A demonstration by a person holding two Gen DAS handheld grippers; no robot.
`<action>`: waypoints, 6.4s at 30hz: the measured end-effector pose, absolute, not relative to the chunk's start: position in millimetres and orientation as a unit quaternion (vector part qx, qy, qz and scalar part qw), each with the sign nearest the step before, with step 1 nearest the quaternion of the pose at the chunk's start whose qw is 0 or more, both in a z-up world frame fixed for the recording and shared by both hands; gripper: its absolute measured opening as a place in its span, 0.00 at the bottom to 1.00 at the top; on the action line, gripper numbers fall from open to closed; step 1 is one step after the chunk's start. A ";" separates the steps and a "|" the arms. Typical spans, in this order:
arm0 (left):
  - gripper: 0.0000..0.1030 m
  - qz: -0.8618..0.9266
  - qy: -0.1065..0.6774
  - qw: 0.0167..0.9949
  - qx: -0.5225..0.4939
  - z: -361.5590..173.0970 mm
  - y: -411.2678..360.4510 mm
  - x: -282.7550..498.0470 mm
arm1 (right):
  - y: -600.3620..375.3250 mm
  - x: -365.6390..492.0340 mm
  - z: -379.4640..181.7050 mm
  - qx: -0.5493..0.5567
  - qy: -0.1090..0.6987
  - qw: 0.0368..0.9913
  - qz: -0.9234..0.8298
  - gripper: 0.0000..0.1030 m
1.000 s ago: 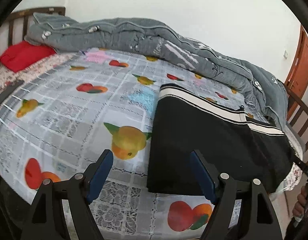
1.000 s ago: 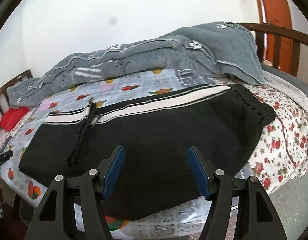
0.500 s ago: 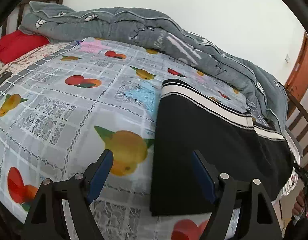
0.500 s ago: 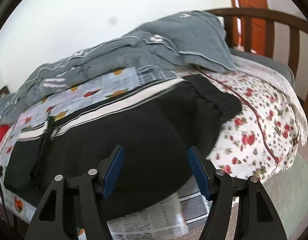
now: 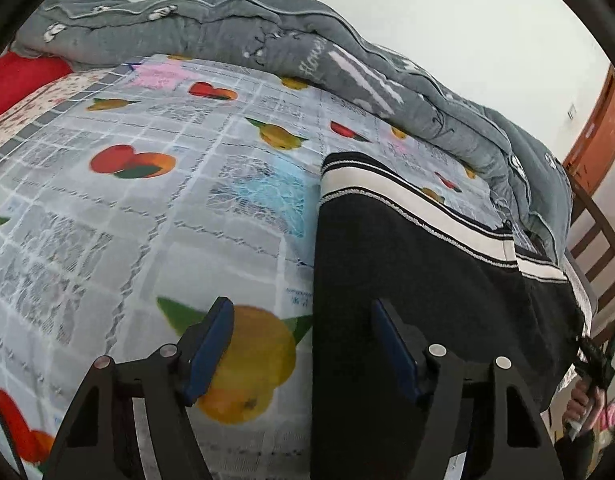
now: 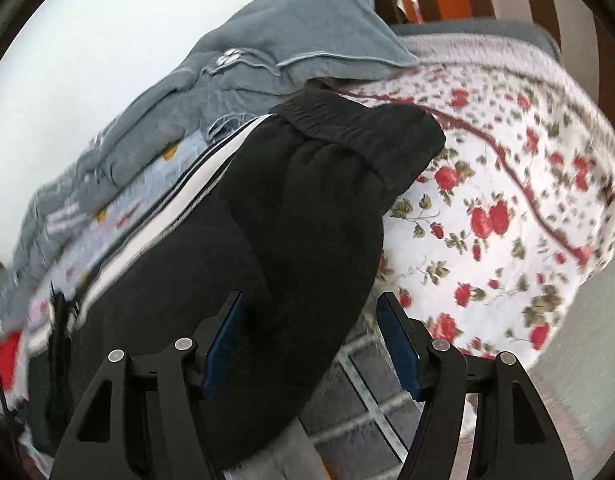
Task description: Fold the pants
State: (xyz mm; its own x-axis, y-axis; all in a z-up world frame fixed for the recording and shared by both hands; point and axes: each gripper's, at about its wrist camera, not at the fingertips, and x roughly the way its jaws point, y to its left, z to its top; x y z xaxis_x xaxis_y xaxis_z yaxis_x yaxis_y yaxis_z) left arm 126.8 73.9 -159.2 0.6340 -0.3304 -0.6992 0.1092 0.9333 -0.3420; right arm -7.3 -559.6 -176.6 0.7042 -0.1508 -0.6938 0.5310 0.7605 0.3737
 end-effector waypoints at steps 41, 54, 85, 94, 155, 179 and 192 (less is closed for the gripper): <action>0.11 -0.052 0.369 0.896 -0.243 -121.4 222.4 214.8 | -379.6 168.6 -77.4 0.135 0.268 0.947 -0.112 0.26; 0.40 -0.040 0.418 0.869 -0.262 -167.2 240.2 219.3 | -407.2 146.7 -150.2 0.136 0.383 0.893 -0.194 0.64; 0.64 -0.049 0.348 0.909 -0.224 -164.1 228.8 74.5 | -109.1 130.7 -152.0 0.091 0.396 0.904 0.130 0.36; 0.66 -0.025 0.356 0.912 -0.201 -168.1 219.5 83.7 | -129.7 109.8 -127.9 0.026 0.353 0.929 0.103 0.36; 0.88 -0.087 0.332 0.895 -0.284 -173.0 197.4 122.5 | -219.9 133.0 -171.3 0.009 0.361 0.932 0.038 0.51; 0.88 -0.110 0.325 0.863 -0.370 -177.9 189.0 97.2 | -224.1 129.7 -171.1 0.021 0.356 0.933 0.039 0.52; 0.17 -0.018 0.347 0.895 -0.281 -130.2 167.7 108.6 | -260.9 67.7 -150.6 0.013 0.322 0.947 -0.003 0.52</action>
